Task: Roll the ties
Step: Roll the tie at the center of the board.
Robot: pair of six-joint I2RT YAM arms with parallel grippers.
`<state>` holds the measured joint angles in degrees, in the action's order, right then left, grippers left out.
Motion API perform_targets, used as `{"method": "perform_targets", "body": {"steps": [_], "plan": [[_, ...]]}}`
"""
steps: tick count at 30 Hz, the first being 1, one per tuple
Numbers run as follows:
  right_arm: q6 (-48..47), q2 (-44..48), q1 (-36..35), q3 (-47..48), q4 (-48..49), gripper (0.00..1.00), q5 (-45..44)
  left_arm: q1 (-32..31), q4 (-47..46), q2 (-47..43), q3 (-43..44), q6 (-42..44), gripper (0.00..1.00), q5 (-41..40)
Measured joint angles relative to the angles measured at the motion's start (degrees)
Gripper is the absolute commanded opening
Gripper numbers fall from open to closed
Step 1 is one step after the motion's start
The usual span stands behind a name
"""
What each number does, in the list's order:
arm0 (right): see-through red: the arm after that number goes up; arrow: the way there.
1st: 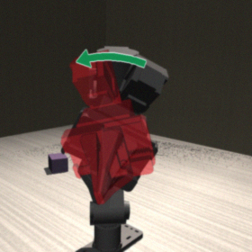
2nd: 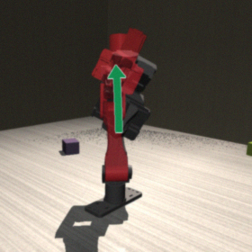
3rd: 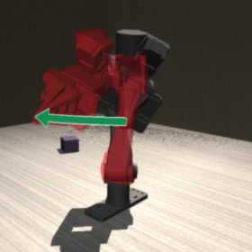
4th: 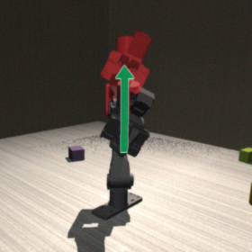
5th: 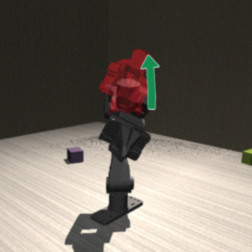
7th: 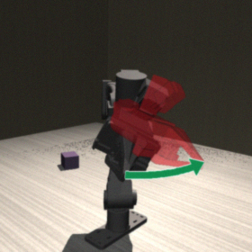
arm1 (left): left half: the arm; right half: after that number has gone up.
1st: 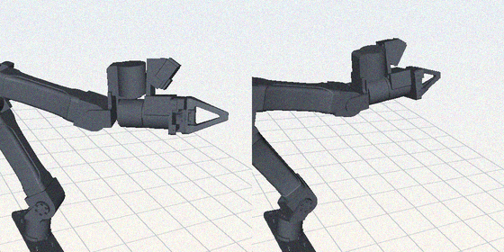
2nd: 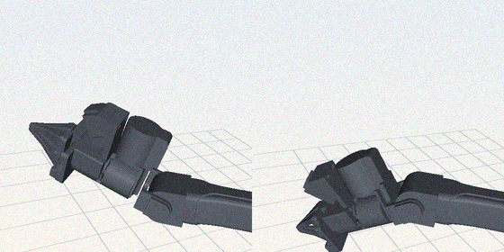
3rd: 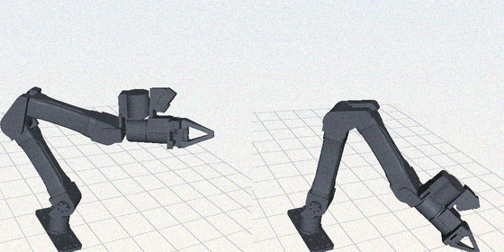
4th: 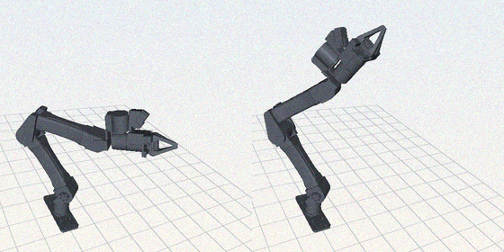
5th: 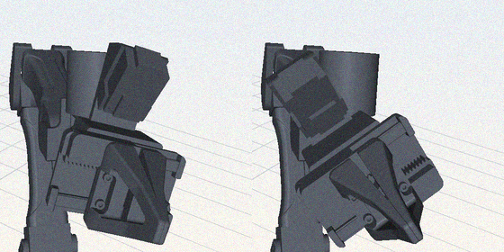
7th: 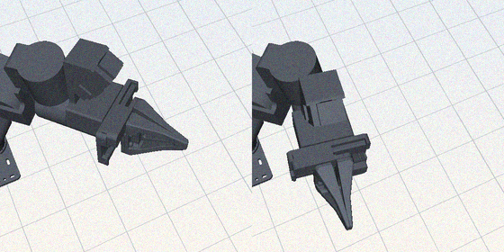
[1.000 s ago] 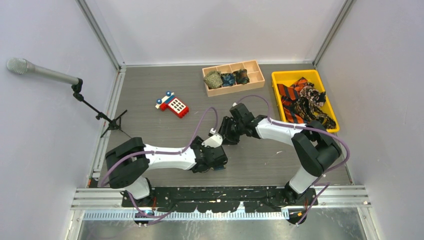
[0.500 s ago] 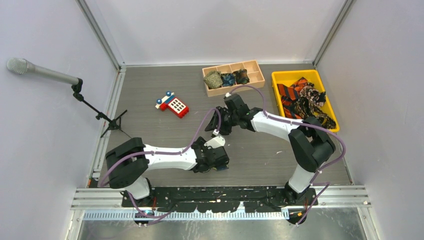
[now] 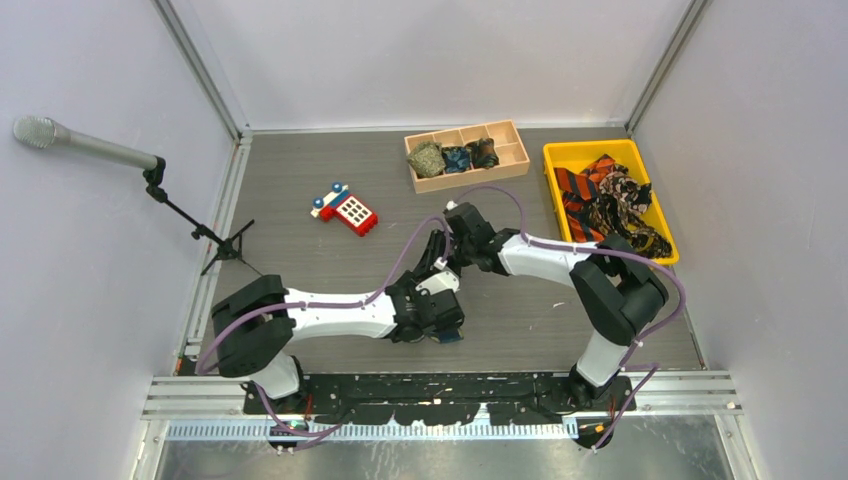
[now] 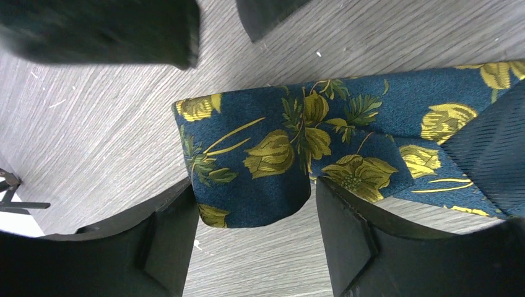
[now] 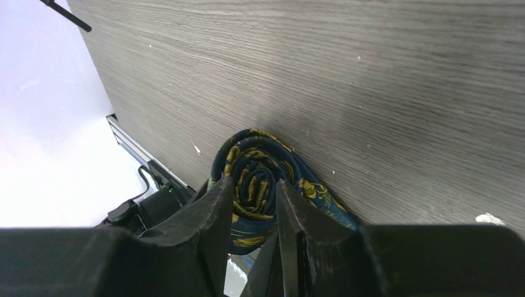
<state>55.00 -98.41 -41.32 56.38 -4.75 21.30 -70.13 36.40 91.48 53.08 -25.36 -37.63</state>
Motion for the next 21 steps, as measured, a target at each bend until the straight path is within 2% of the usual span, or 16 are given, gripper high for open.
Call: {"method": "perform_targets", "body": {"steps": [21], "plan": [[1.0, 0.0, -0.3, -4.7, 2.6, 0.31, 0.5, 0.0, 3.0, -1.1, 3.1, -0.3, 0.79, 2.8]]}}
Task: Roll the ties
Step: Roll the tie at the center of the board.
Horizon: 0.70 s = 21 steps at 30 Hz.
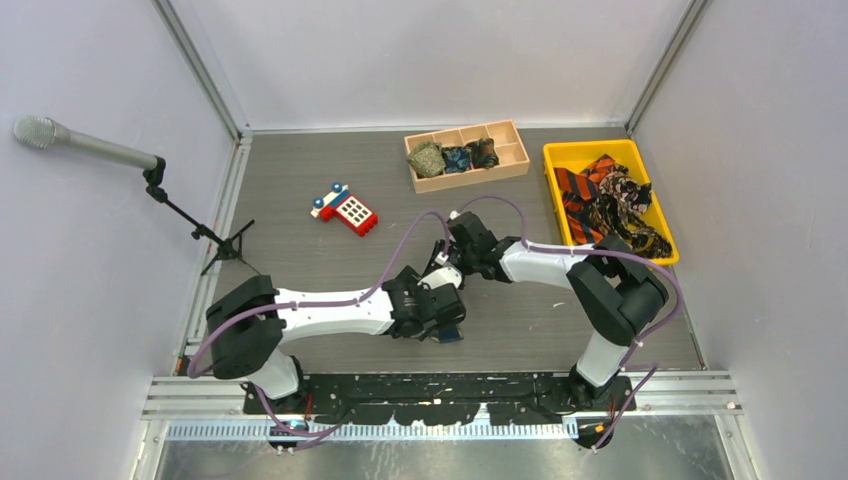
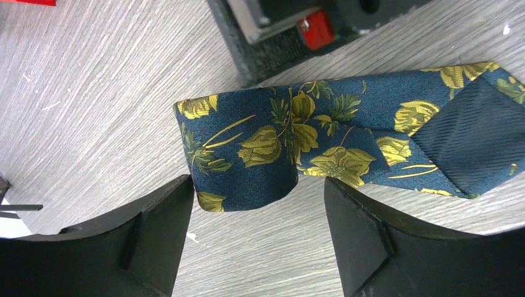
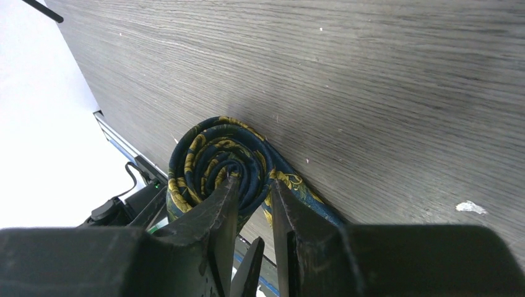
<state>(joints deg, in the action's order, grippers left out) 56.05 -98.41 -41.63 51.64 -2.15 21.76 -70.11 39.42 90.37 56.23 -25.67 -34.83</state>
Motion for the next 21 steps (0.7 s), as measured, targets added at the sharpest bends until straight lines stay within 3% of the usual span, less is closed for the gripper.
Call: {"method": "perform_targets", "body": {"steps": [11, 21], "plan": [[0.3, 0.0, 0.0, -1.1, 1.2, 0.30, 0.0, 0.0, 1.7, -2.2, 1.6, -1.4, 0.79, 0.9], [0.5, 0.0, 0.0, -2.4, 2.4, 0.30, 0.0, 0.0, 1.6, -3.4, 1.7, -2.1, 0.74, 2.4]]}}
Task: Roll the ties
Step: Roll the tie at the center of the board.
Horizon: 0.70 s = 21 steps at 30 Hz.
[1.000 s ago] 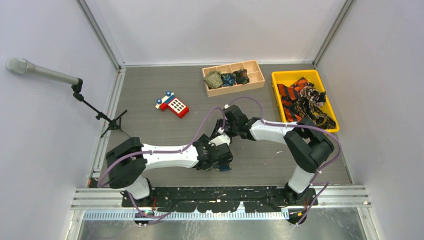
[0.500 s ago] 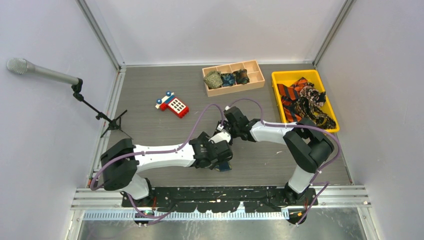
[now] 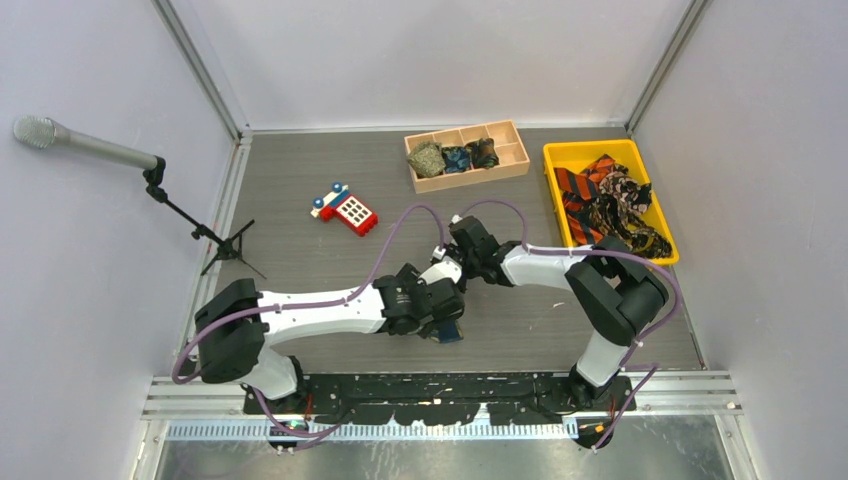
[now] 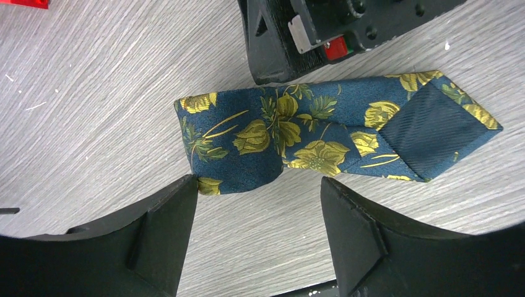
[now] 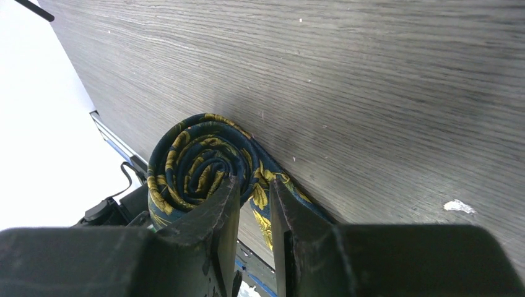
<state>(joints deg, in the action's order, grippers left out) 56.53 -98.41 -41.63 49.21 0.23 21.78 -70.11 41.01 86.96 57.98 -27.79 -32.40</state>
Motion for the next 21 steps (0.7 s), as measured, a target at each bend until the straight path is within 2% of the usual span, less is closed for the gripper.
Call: {"method": "perform_targets", "body": {"steps": [13, 21], "plan": [[-0.5, 0.9, 0.0, -0.3, -1.2, 0.42, -0.1, 0.0, -1.6, -0.6, 0.0, 1.5, 0.67, 2.5], [-2.5, 6.9, 1.2, 0.1, -6.4, 0.47, -0.3, 0.0, -3.1, -0.6, -0.6, 2.6, 0.64, 4.0]]}}
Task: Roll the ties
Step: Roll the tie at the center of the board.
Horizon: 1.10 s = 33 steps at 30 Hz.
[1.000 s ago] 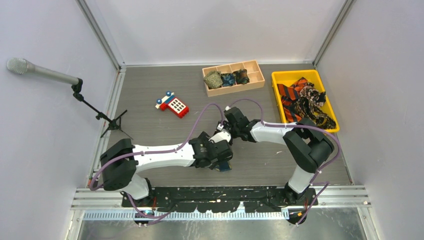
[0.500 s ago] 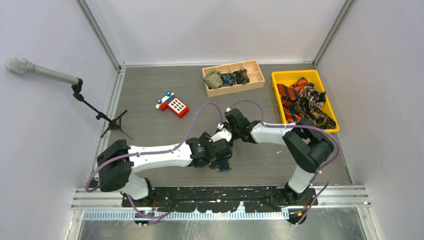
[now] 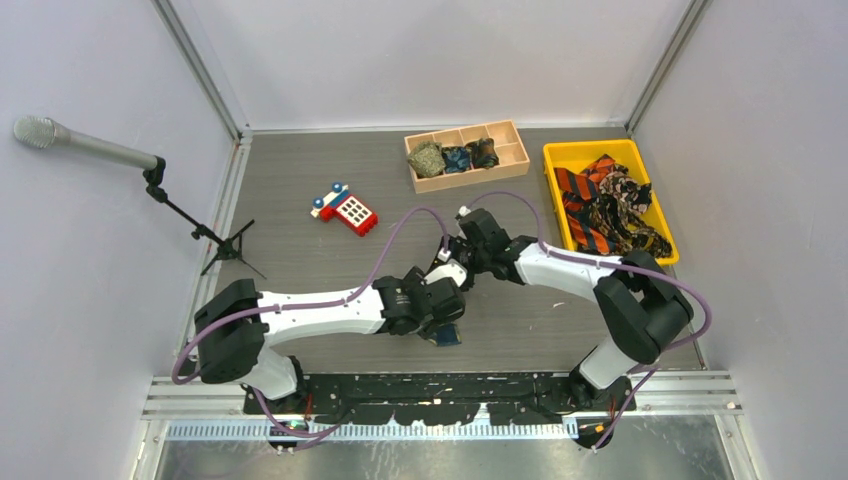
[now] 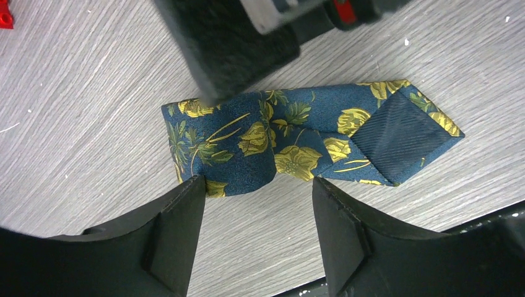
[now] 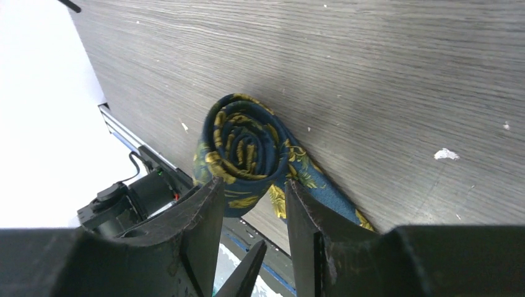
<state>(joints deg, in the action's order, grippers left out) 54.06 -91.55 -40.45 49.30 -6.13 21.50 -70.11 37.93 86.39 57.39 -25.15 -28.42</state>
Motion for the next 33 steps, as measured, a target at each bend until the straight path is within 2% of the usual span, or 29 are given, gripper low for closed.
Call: {"method": "perform_targets", "body": {"steps": [13, 33], "plan": [[-0.8, 1.9, 0.1, 1.7, -2.1, 0.43, 0.9, 0.0, -2.6, -0.1, -0.3, 0.8, 0.57, 4.8], [-0.1, -2.6, -2.6, 1.3, 0.9, 0.33, 1.6, 0.0, -3.6, -1.2, -0.9, 1.4, 0.56, 8.1]]}}
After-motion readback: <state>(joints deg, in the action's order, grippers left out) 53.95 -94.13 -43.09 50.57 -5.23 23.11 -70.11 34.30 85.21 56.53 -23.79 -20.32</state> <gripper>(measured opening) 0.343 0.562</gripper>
